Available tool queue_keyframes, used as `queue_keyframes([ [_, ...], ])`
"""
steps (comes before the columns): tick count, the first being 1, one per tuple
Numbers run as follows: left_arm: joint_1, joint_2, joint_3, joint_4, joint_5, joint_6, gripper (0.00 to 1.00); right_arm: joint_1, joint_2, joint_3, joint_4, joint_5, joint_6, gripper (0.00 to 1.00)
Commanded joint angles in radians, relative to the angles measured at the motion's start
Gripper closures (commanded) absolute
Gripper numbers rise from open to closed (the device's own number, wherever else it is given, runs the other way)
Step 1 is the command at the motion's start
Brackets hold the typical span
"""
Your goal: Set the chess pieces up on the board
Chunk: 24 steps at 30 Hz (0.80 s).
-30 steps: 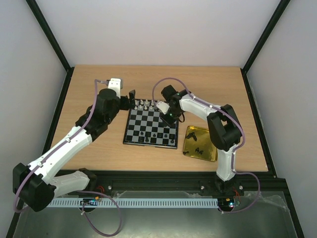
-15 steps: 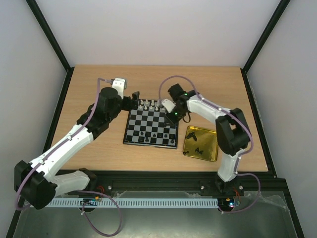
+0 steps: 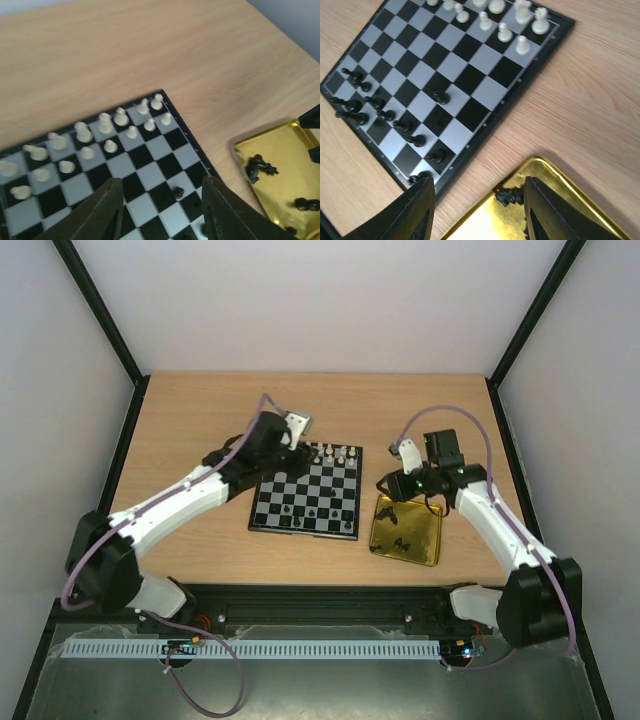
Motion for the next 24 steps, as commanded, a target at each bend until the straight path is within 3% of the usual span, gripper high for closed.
queue_keyframes([
  [1, -0.050, 0.156, 0.120, -0.185, 0.057, 0.037, 0.57, -0.027, -0.123, -0.116, 0.144, 0.071, 0.025, 0.49],
  [4, -0.111, 0.226, 0.157, -0.229, 0.009, 0.034, 0.58, -0.027, -0.138, -0.114, 0.164, 0.129, 0.026, 0.48],
  [11, -0.184, 0.411, 0.309, -0.363, -0.052, 0.044, 0.61, -0.028, -0.115, -0.114, 0.153, 0.092, 0.014, 0.48],
  [24, -0.194, 0.590, 0.393, -0.379, -0.110, 0.068, 0.65, -0.027, -0.120, -0.118, 0.147, 0.084, -0.002, 0.46],
])
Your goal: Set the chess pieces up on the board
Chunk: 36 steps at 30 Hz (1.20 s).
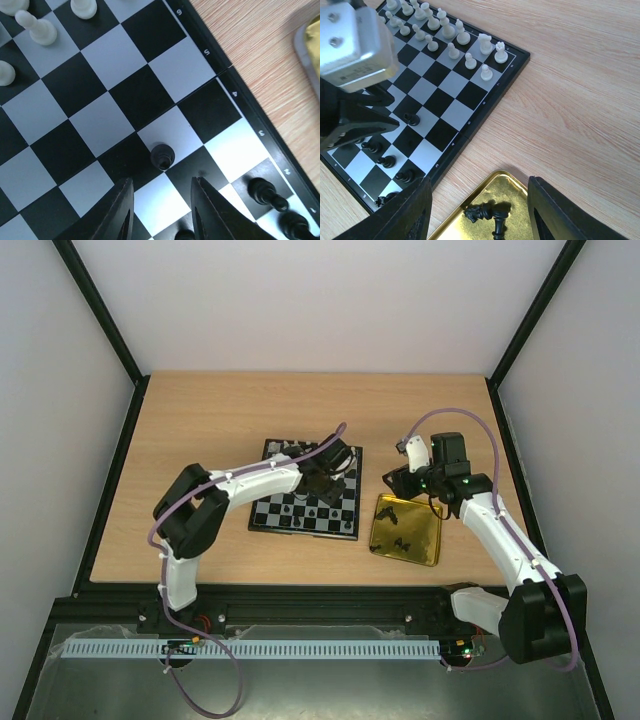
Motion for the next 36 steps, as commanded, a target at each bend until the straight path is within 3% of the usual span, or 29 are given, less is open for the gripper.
queue_keyframes([
  [1, 0.000, 0.043, 0.046, -0.035, -0.031, 0.021, 0.65, -0.001, 0.001, -0.008, 0.002, -0.016, -0.012, 0.46],
  [23, 0.019, 0.120, 0.085, -0.022, -0.007, 0.013, 0.78, -0.002, 0.010, 0.000, -0.017, -0.045, -0.021, 0.44],
  [36, 0.024, 0.082, 0.070, -0.024, -0.009, 0.008, 0.94, -0.001, 0.015, -0.001, -0.018, -0.045, -0.027, 0.43],
])
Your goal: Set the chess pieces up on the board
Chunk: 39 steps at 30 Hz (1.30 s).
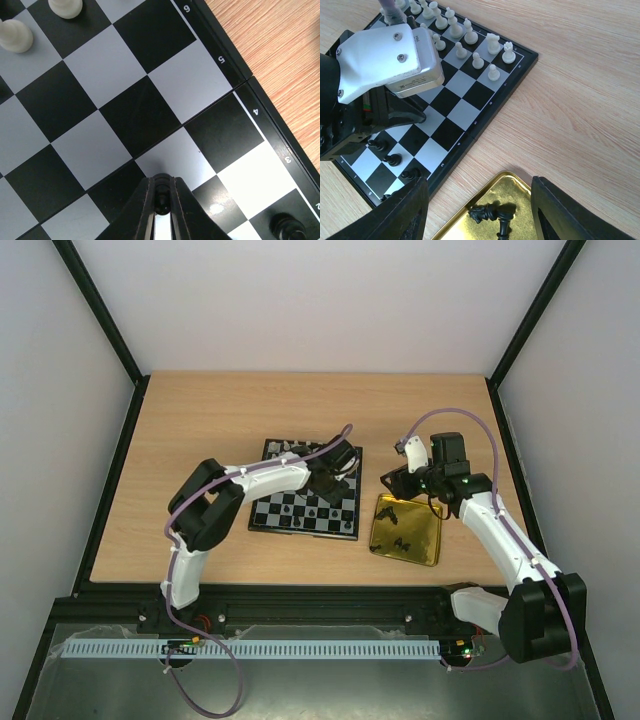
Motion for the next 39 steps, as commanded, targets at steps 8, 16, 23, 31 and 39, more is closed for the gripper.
queue_keyframes([
  [8, 0.067, -0.244, -0.143, -0.033, -0.045, -0.061, 0.94, -0.002, 0.022, 0.002, -0.022, -0.026, -0.019, 0.42],
  [16, 0.181, -0.499, -0.411, -0.032, -0.048, -0.182, 0.92, -0.002, 0.039, 0.007, -0.030, -0.055, -0.022, 0.42],
  [23, 0.309, -0.614, -0.566, -0.023, 0.005, -0.199, 0.91, -0.002, 0.038, 0.006, -0.033, -0.062, -0.026, 0.42],
  [31, 0.318, -0.598, -0.600, 0.007, 0.034, -0.179, 0.91, -0.002, 0.041, 0.006, -0.034, -0.066, -0.030, 0.42],
  [39, 0.314, -0.543, -0.602, 0.028, 0.046, -0.168, 0.90, -0.002, 0.042, 0.003, -0.035, -0.066, -0.033, 0.42],
])
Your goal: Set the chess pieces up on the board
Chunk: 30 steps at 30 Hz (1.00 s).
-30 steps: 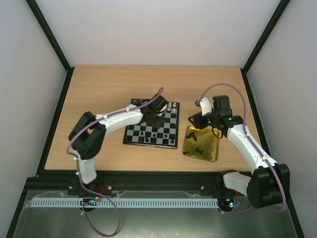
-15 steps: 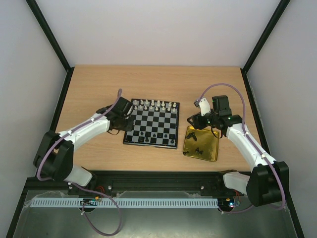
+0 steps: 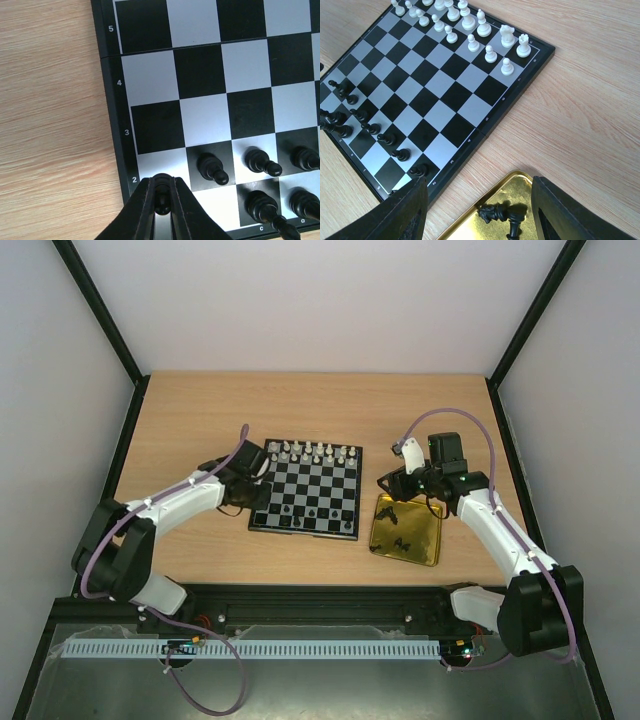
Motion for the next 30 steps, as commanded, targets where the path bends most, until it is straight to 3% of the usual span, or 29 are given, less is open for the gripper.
queue_keyframes([
  [1, -0.004, 0.035, -0.010, 0.012, 0.021, 0.009, 0.90, -0.003, 0.010, 0.003, -0.034, -0.018, -0.016, 0.43],
  [30, -0.031, 0.101, -0.031, 0.045, -0.039, 0.006, 0.85, -0.003, 0.023, 0.006, -0.042, -0.025, -0.023, 0.42],
])
